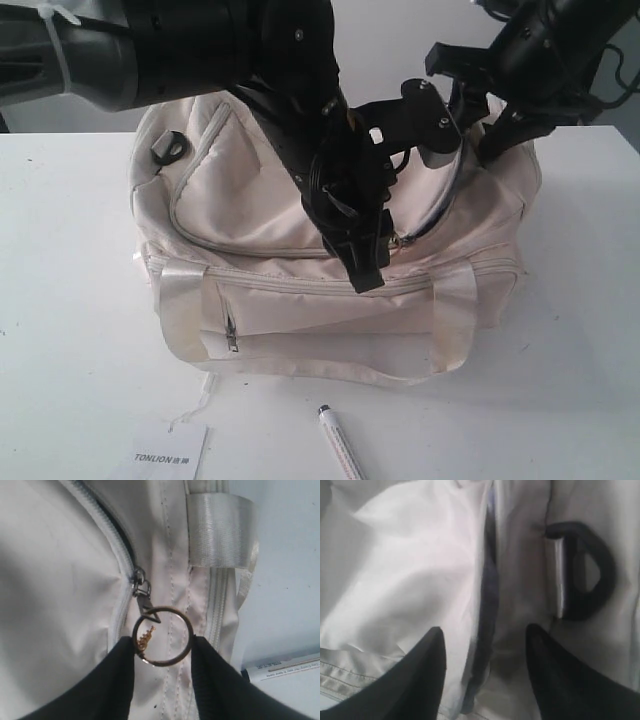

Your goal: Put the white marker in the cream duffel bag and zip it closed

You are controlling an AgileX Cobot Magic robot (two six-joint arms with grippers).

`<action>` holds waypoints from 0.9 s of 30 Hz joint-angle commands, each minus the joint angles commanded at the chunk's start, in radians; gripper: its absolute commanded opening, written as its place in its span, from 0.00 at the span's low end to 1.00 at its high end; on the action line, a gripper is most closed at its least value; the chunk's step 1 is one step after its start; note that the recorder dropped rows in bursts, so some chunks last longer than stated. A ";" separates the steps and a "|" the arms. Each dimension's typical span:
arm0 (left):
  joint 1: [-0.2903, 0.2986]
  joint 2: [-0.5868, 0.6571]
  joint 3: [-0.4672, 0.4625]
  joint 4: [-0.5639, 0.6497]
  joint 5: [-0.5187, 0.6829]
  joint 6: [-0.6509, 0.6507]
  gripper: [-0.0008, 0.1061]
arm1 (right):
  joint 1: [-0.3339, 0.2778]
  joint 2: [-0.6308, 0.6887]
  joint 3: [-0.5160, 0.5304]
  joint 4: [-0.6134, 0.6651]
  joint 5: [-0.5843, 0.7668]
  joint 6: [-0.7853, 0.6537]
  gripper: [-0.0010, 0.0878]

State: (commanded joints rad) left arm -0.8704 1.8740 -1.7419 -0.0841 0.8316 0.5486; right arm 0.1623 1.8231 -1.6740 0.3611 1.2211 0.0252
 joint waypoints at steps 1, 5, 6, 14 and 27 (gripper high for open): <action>0.000 0.000 0.000 0.000 0.000 0.005 0.01 | 0.000 0.000 0.006 0.000 0.000 0.000 0.55; 0.000 -0.001 -0.002 0.000 -0.005 0.005 0.01 | 0.000 0.000 0.036 0.000 -0.015 0.000 0.55; 0.000 -0.001 -0.004 0.000 -0.011 0.005 0.01 | 0.000 0.000 0.042 0.000 -0.024 0.000 0.55; -0.001 -0.016 -0.004 0.000 -0.054 0.005 0.01 | 0.000 0.005 0.062 0.000 -0.053 0.000 0.52; -0.001 -0.018 -0.004 0.000 -0.050 0.005 0.01 | 0.000 0.005 0.062 -0.026 -0.074 -0.046 0.01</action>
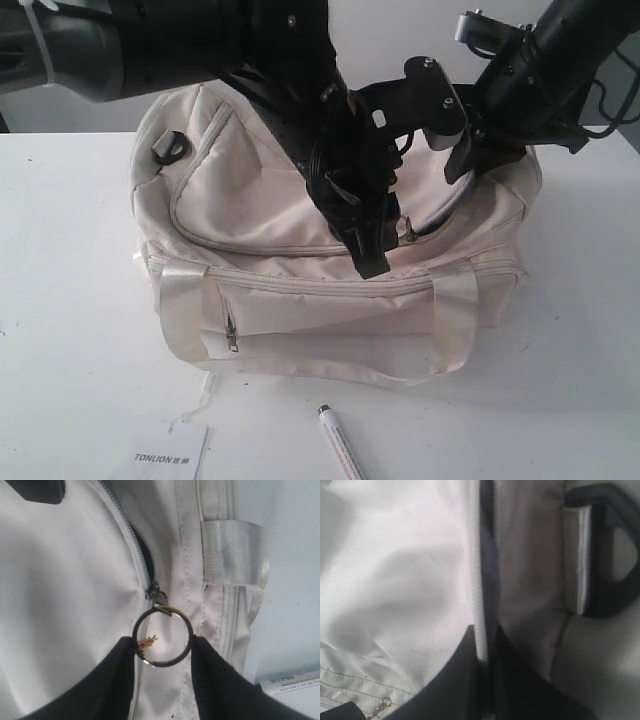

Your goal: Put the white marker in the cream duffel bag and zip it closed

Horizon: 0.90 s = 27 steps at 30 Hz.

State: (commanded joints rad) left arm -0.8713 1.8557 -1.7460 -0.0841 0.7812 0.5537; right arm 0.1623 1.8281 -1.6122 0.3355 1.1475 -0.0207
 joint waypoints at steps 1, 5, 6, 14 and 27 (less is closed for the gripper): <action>0.000 0.000 0.000 0.000 0.000 0.000 0.01 | 0.000 0.000 -0.002 0.000 -0.002 -0.002 0.01; 0.000 0.000 0.000 0.000 0.000 0.000 0.01 | 0.000 -0.011 -0.002 0.000 -0.002 -0.025 0.01; 0.000 0.000 0.000 0.000 0.000 0.000 0.01 | 0.000 -0.019 -0.002 0.000 -0.002 -0.029 0.01; 0.000 0.000 0.000 0.002 0.036 0.000 0.01 | 0.000 -0.047 -0.002 -0.023 -0.002 -0.029 0.01; 0.002 0.000 0.000 0.064 0.160 -0.020 0.01 | 0.000 -0.072 -0.002 -0.027 -0.002 -0.065 0.01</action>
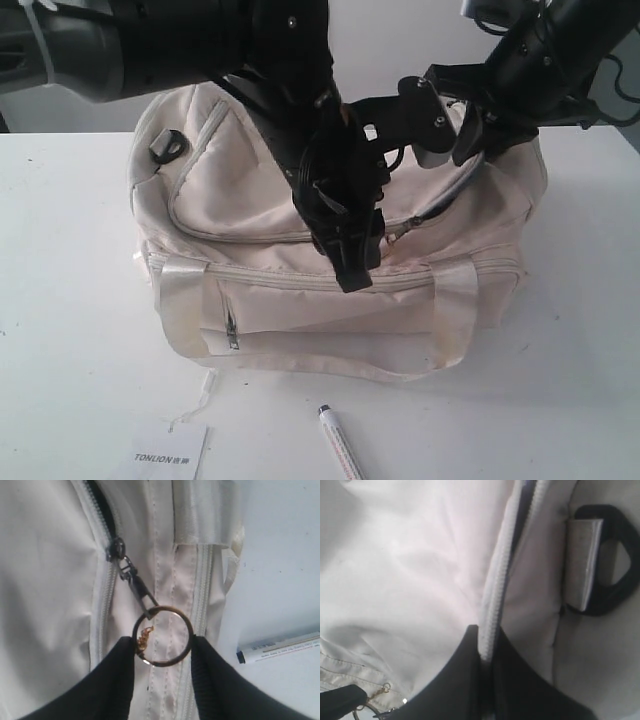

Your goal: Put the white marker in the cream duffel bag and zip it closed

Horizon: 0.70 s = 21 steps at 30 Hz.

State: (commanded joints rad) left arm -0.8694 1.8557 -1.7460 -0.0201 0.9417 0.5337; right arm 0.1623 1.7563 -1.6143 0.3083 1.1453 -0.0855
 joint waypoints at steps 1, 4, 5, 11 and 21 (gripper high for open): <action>0.000 0.000 0.000 0.020 0.010 -0.011 0.01 | 0.000 0.000 0.000 0.000 0.000 0.000 0.01; 0.000 0.000 0.000 0.056 0.028 -0.031 0.01 | 0.000 0.000 0.000 -0.013 0.000 0.000 0.01; 0.000 0.000 0.000 0.070 0.031 -0.040 0.01 | 0.000 0.000 0.000 -0.018 0.000 0.000 0.01; 0.000 0.000 0.000 0.118 0.071 -0.049 0.01 | 0.000 0.000 0.000 -0.050 -0.002 0.000 0.01; 0.000 0.000 0.000 0.178 0.124 -0.093 0.01 | 0.000 0.000 0.000 -0.075 -0.010 0.000 0.01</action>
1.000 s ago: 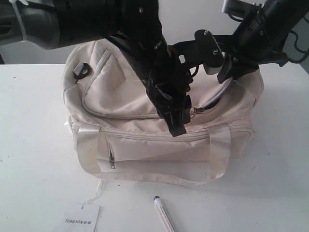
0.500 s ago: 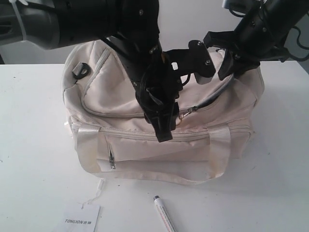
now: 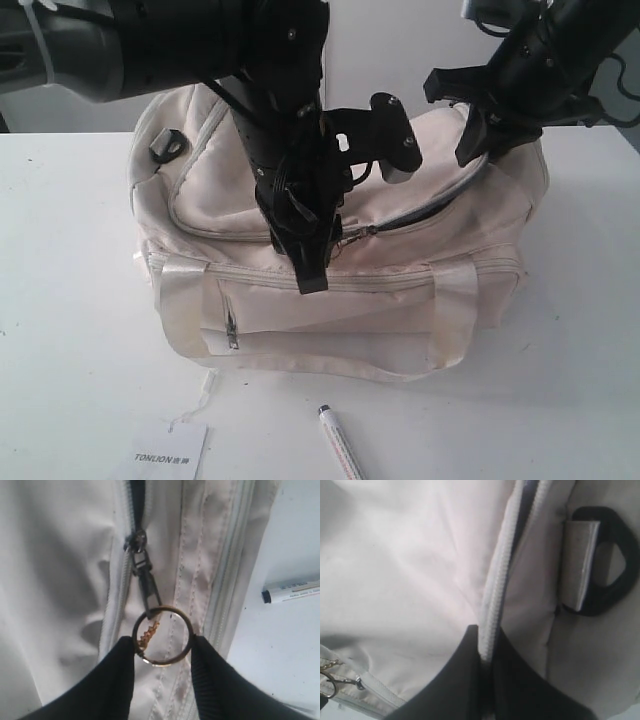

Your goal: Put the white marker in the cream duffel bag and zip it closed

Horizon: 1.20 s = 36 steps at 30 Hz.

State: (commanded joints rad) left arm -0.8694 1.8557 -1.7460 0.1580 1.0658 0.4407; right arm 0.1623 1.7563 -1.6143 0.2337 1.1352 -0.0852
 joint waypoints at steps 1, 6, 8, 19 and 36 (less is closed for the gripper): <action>0.000 0.000 0.000 0.000 0.005 0.000 0.01 | 0.000 0.000 0.000 -0.007 0.000 0.000 0.01; -0.002 -0.005 0.000 -0.003 0.007 -0.049 0.01 | 0.000 0.000 0.000 -0.007 -0.029 0.000 0.01; -0.002 -0.010 0.000 -0.022 0.007 -0.049 0.01 | 0.000 0.000 0.000 -0.008 -0.049 -0.014 0.01; -0.002 -0.061 0.000 -0.095 -0.001 -0.049 0.01 | 0.000 0.007 0.000 -0.071 -0.106 -0.054 0.01; -0.002 -0.095 0.000 -0.058 0.155 -0.082 0.01 | 0.000 0.042 0.000 -0.074 -0.106 -0.054 0.01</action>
State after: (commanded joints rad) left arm -0.8716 1.7603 -1.7460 0.0996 1.2211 0.3587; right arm 0.1623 1.7986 -1.6143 0.1600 1.0293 -0.1387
